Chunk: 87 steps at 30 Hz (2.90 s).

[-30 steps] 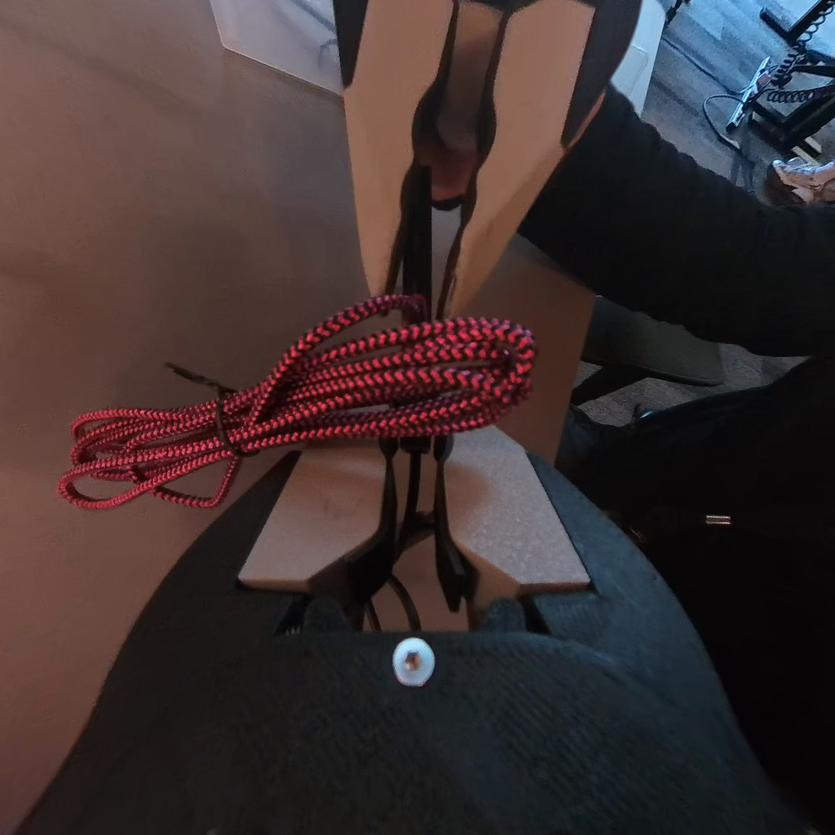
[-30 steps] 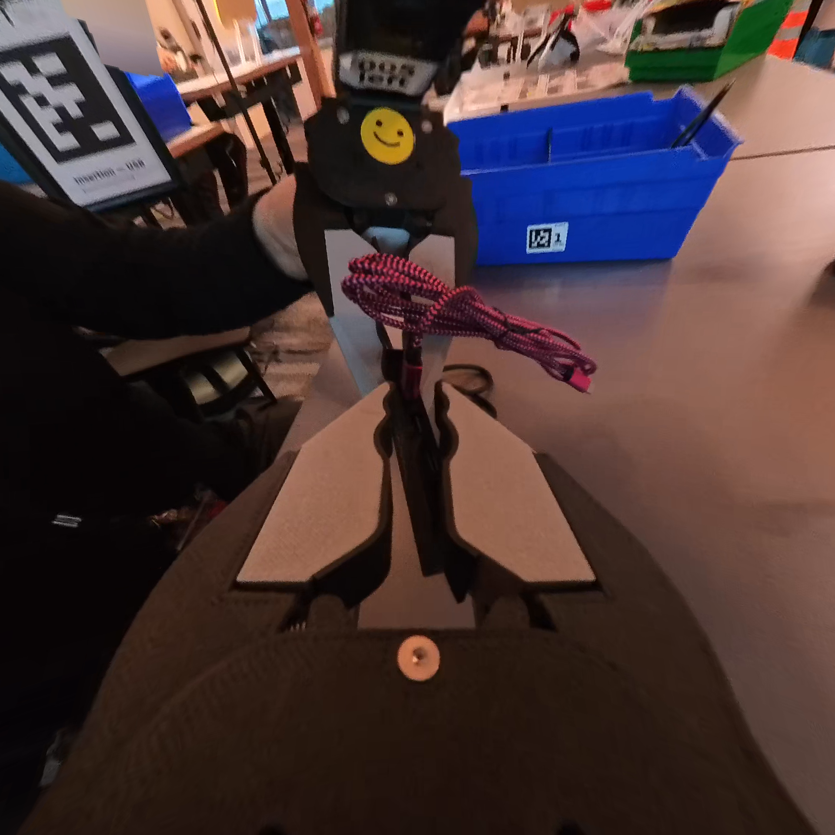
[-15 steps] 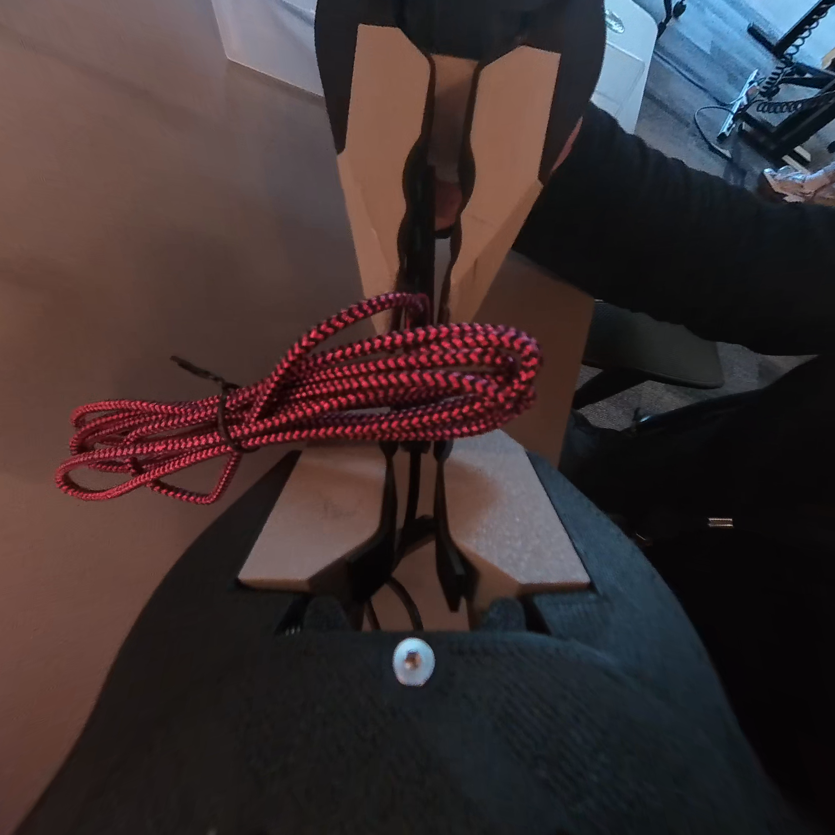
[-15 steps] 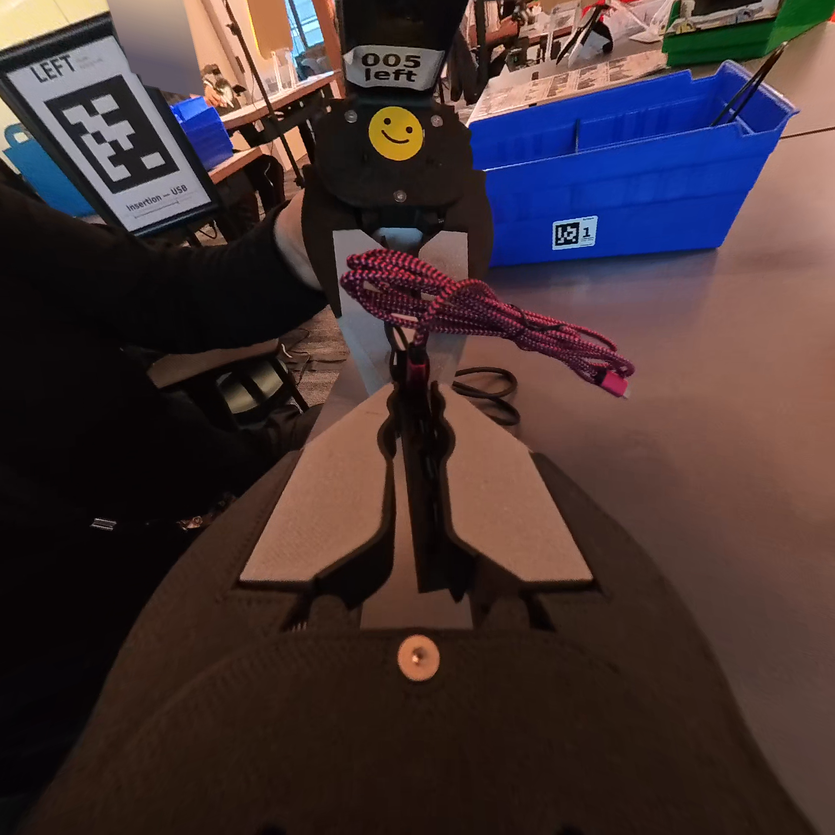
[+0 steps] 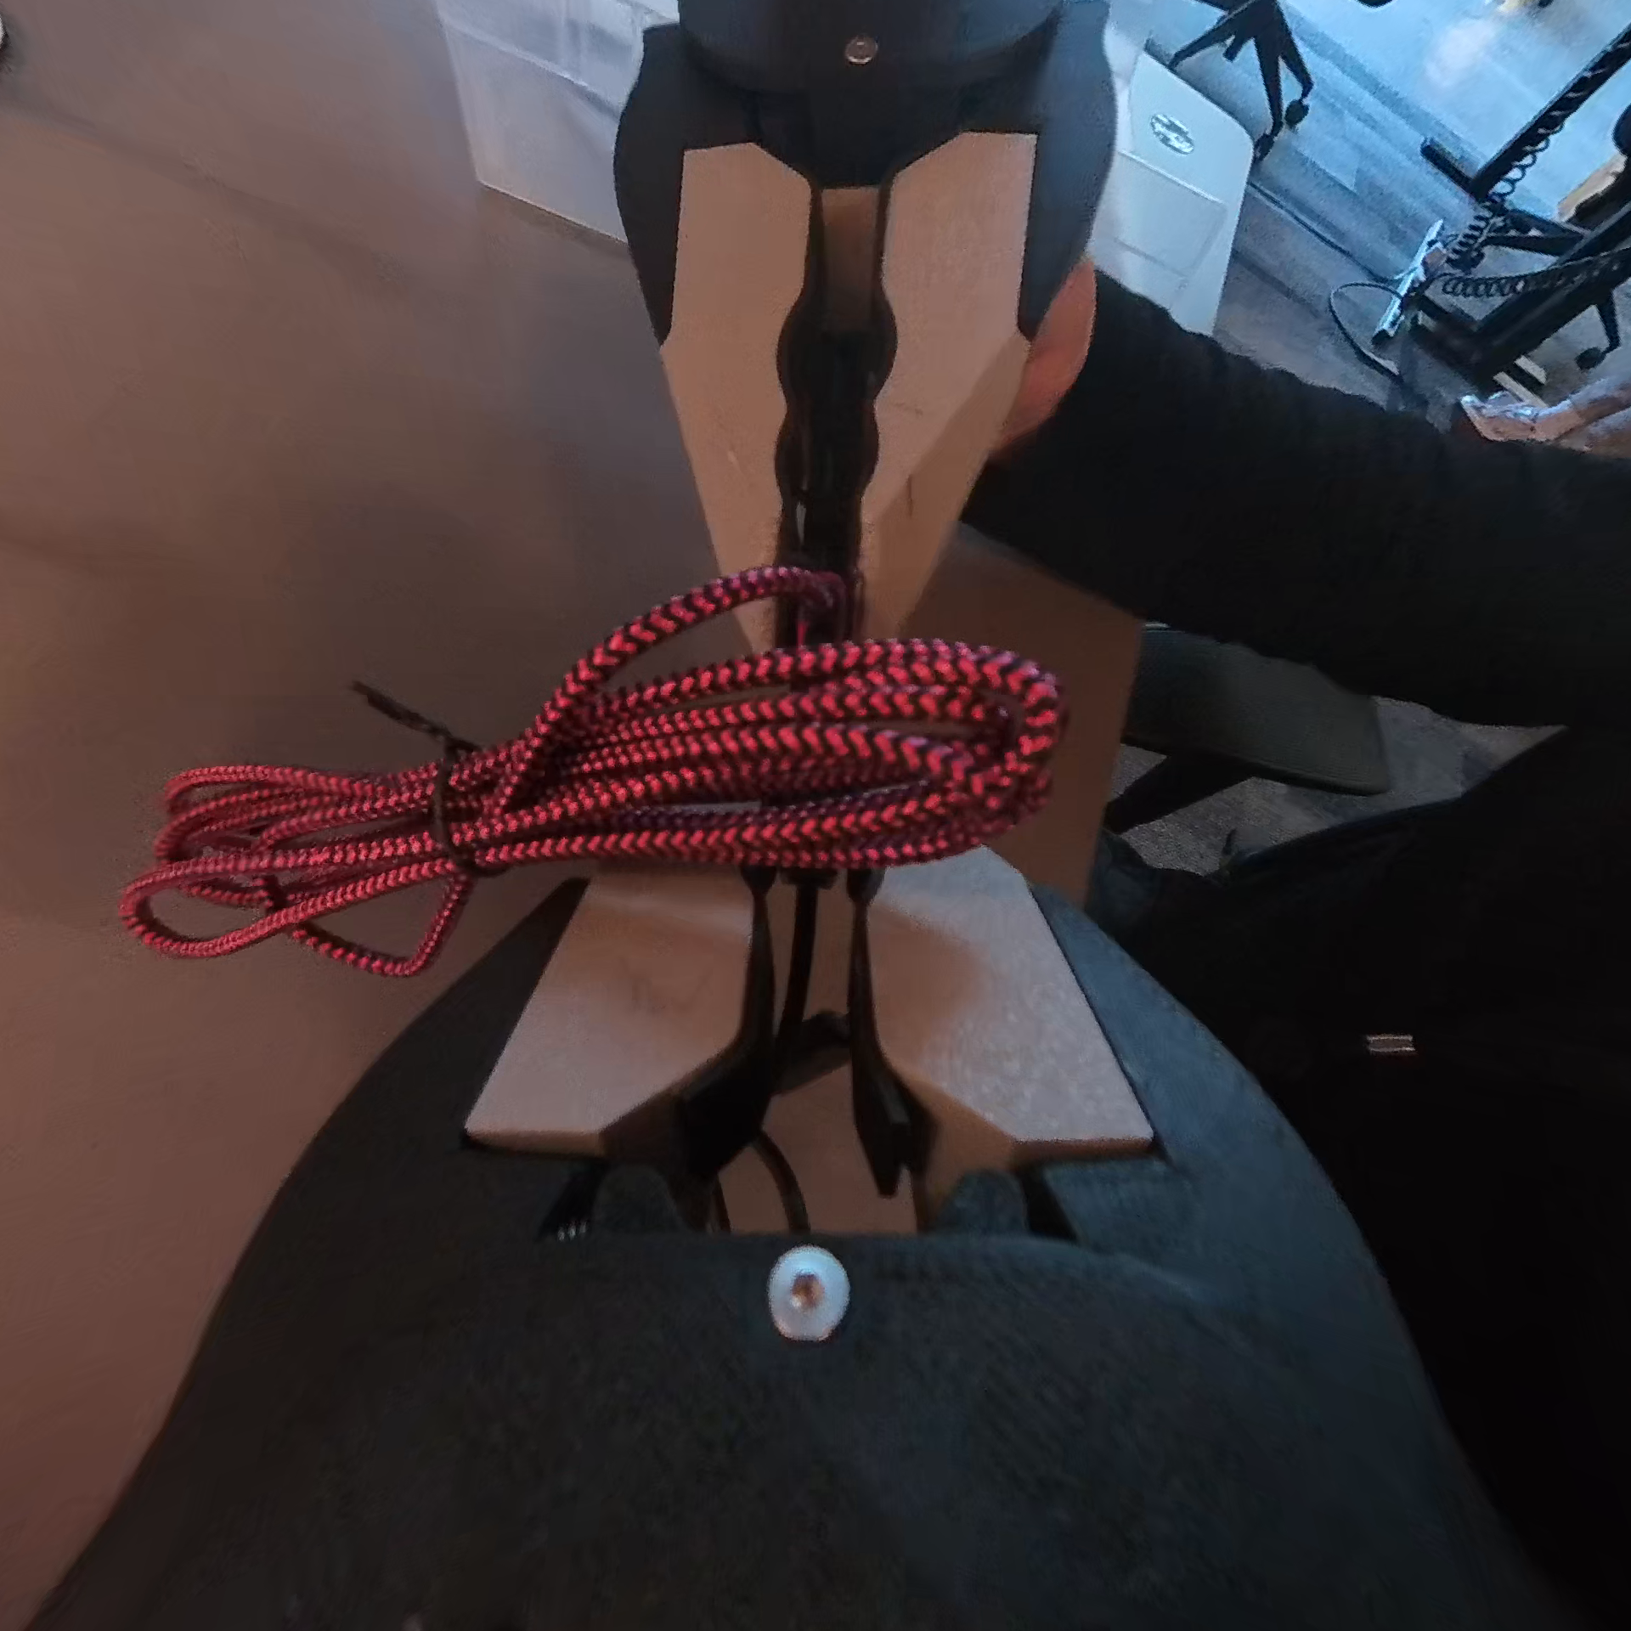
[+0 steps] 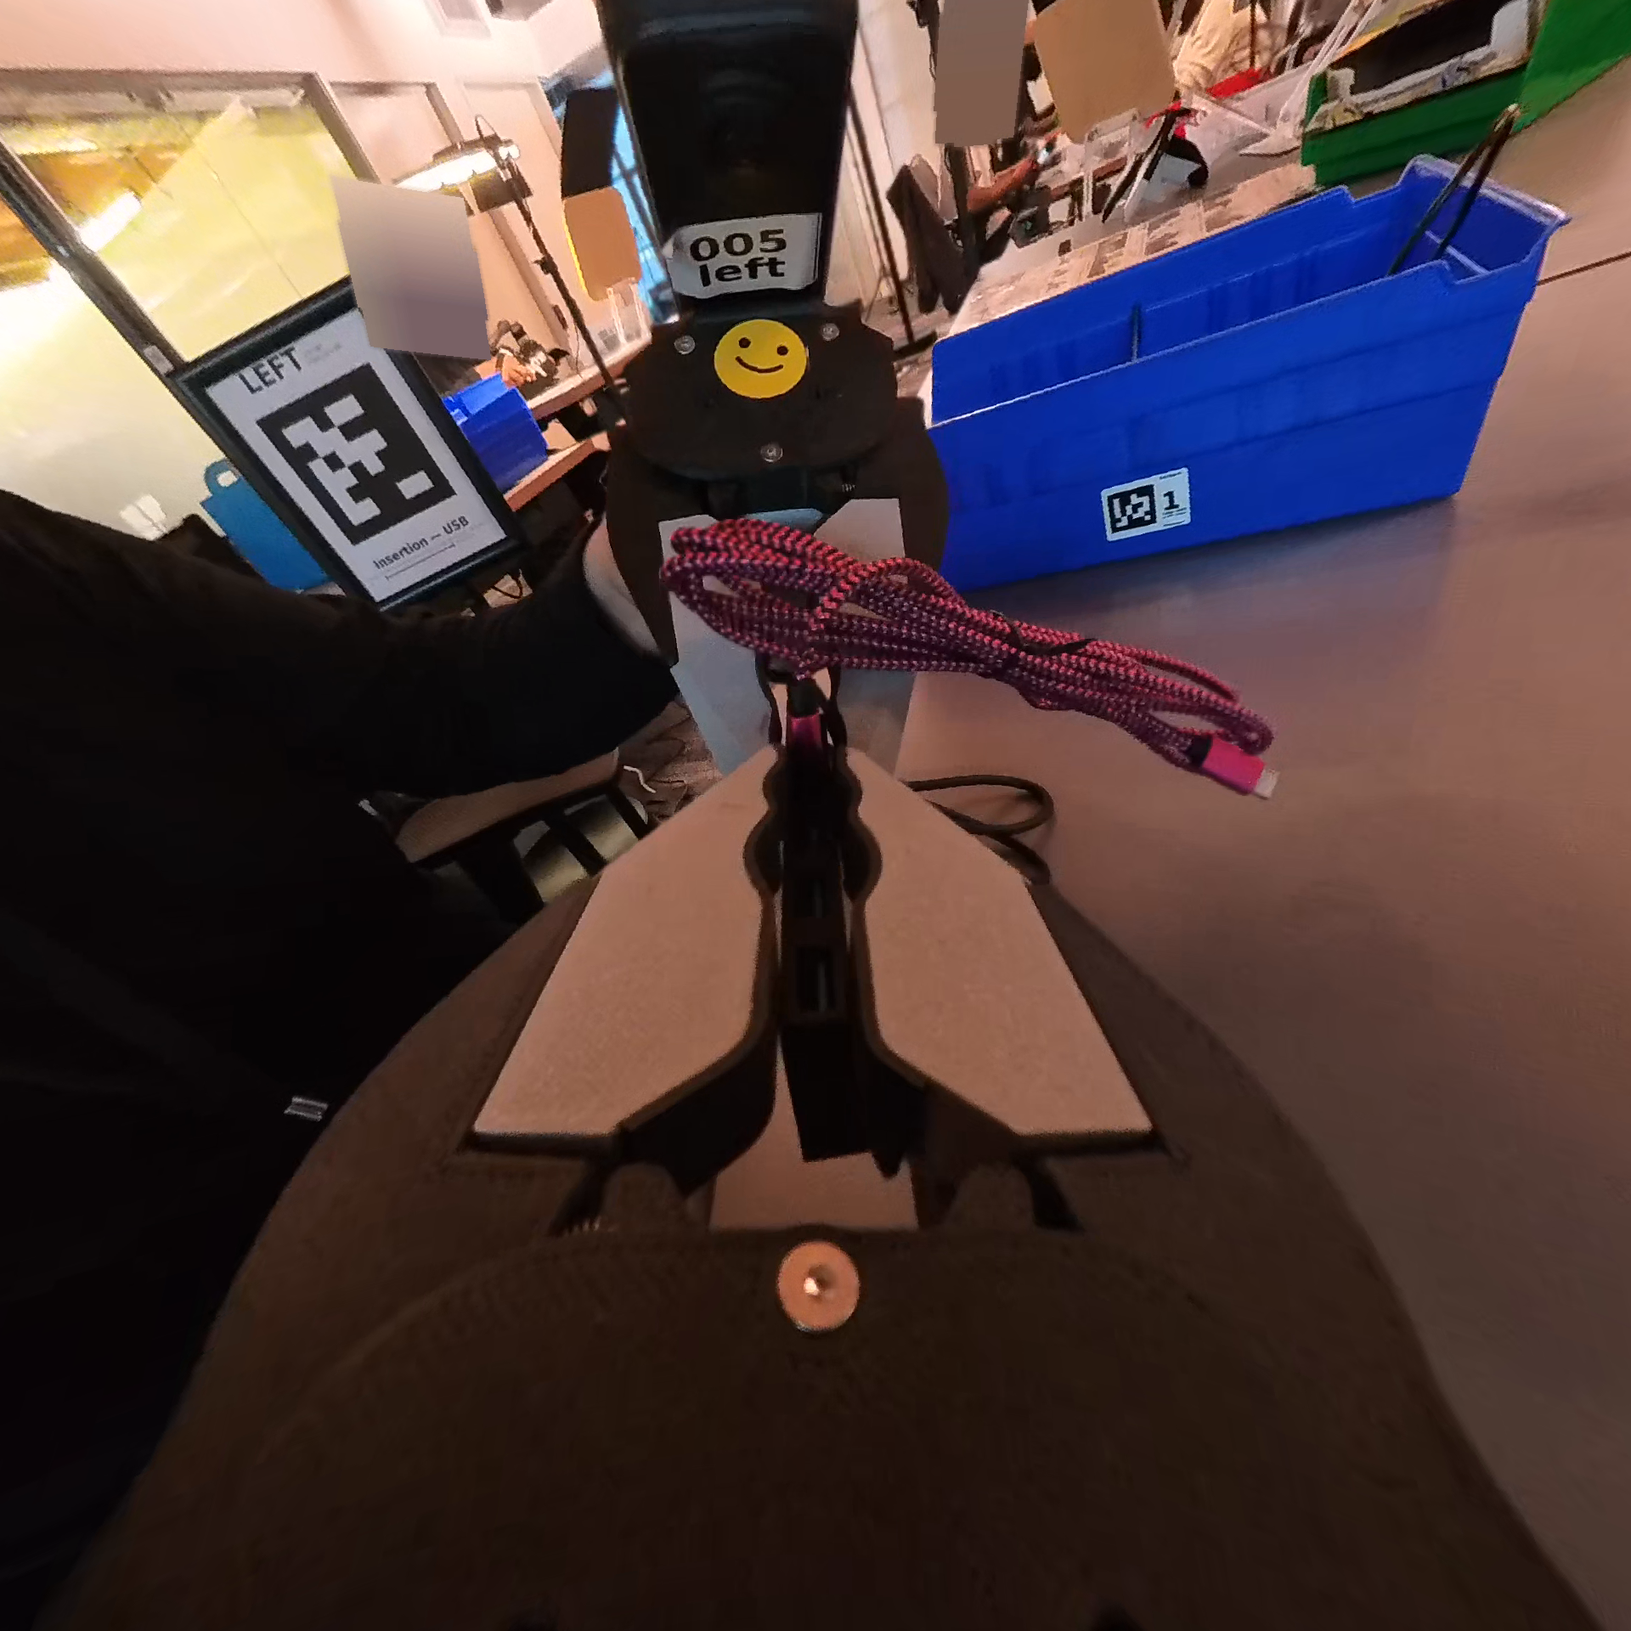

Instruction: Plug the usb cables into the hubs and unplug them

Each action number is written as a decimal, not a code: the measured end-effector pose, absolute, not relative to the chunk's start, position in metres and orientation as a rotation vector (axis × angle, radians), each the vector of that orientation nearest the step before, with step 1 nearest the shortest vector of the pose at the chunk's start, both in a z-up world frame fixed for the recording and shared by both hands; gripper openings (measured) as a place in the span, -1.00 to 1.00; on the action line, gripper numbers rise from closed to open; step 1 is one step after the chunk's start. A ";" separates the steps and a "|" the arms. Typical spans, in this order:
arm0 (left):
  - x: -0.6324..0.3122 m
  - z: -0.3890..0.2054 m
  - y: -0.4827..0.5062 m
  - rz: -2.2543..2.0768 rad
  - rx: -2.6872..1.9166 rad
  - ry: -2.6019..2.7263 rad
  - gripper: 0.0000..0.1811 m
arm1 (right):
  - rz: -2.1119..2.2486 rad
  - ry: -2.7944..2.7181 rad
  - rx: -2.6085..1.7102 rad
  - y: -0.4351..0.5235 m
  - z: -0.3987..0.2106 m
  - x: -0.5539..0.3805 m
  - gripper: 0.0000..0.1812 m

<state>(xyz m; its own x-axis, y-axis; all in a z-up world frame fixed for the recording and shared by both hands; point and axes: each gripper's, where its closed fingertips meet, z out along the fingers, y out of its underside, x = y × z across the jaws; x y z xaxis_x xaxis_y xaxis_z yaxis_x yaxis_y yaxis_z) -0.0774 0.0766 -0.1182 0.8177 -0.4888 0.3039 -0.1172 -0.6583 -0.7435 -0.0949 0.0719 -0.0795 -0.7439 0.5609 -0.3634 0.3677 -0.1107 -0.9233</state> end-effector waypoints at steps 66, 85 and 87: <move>-0.085 -0.099 0.085 -0.845 -2.058 0.233 -0.90 | 1.859 -1.826 -1.012 0.085 -0.067 -0.107 -0.94; -0.091 -0.099 0.091 -0.850 -1.938 0.150 -0.91 | 2.168 -1.646 -1.158 0.089 -0.070 -0.113 -0.99; -0.094 -0.098 0.090 -0.866 -1.899 0.117 -0.91 | 2.197 -1.605 -1.180 0.090 -0.070 -0.117 -0.99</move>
<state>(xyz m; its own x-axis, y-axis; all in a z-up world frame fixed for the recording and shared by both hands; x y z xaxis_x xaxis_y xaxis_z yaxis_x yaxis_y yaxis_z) -0.0944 0.0904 -0.0982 0.7383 -0.4359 0.5147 0.2837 -0.4916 -0.8233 -0.1166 0.0897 -0.0697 -0.6704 0.5571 -0.4902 0.2977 -0.4032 -0.8653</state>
